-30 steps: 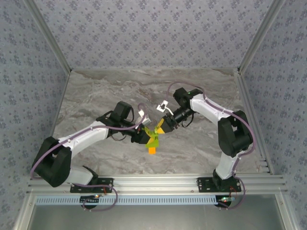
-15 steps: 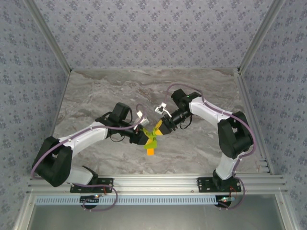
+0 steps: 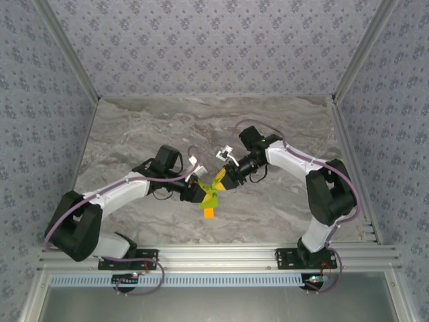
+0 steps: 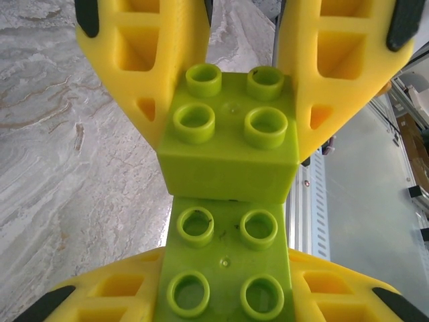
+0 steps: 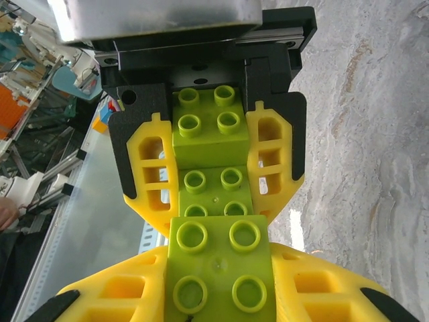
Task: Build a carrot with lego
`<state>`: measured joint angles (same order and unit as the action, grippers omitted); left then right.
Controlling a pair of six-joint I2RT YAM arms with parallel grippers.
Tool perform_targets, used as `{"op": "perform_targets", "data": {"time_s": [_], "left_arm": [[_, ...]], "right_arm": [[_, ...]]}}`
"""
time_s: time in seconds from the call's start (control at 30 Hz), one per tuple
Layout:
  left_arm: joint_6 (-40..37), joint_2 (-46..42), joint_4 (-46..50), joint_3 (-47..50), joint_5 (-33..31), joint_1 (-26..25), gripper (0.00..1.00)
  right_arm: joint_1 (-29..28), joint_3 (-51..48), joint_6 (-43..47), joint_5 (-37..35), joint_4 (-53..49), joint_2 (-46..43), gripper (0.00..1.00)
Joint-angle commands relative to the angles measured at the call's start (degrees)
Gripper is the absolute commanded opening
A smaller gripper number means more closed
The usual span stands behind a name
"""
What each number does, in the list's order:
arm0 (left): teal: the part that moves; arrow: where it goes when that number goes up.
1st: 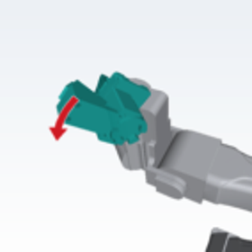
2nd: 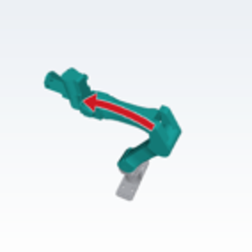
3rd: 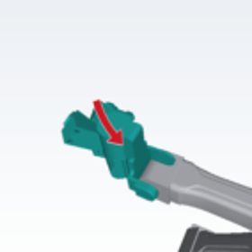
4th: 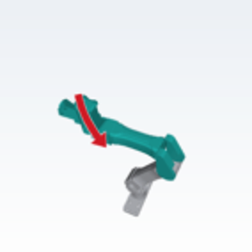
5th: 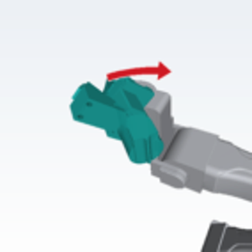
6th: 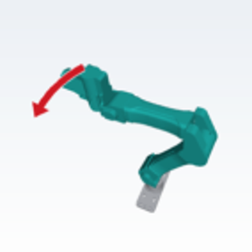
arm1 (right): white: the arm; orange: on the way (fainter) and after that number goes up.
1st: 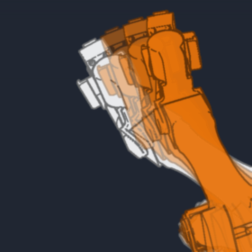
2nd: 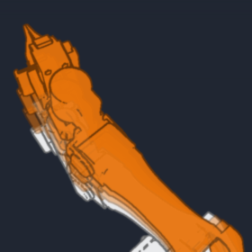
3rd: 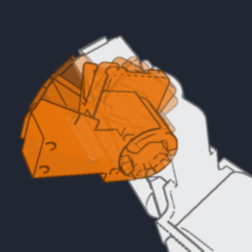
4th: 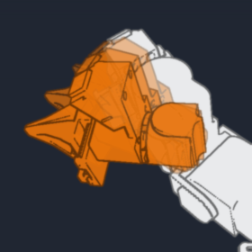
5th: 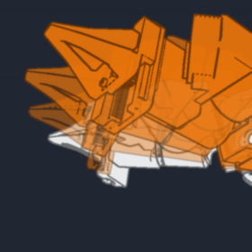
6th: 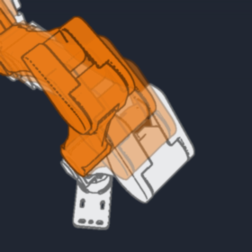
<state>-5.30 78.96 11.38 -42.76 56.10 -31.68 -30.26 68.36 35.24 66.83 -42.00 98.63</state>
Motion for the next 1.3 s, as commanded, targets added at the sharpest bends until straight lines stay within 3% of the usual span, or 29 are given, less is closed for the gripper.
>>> {"op": "perform_targets", "data": {"time_s": [0.0,0.4,0.53,1.0,1.27], "left_arm": [[2.95,-2.55,-9.53,-2.06,-4.66,4.93,0.16],[3.46,-3.65,-10.86,-0.74,-7.21,6.28,0.16],[3.49,-5.72,-11.95,0.6,-7.12,6.28,0.16],[3.29,-6.45,-11.9,0.61,-9.12,6.37,0.16],[3.42,-6.01,-11.77,0.14,-9.15,6.41,0.16]], "right_arm": [[-2.22,-3.6,-1.49,-4.25,-9.56,-0.46,0.12],[-2.0,-5.91,-1.01,-0.53,-9.77,-0.19,0.1],[-0.34,-4.36,3.85,3.97,-14.55,1.69,0.1],[-2.28,-4.94,0.53,3.08,-11.93,2.2,0.11],[-2.35,-4.66,0.25,3.86,-11.4,2.31,0.17]]}}
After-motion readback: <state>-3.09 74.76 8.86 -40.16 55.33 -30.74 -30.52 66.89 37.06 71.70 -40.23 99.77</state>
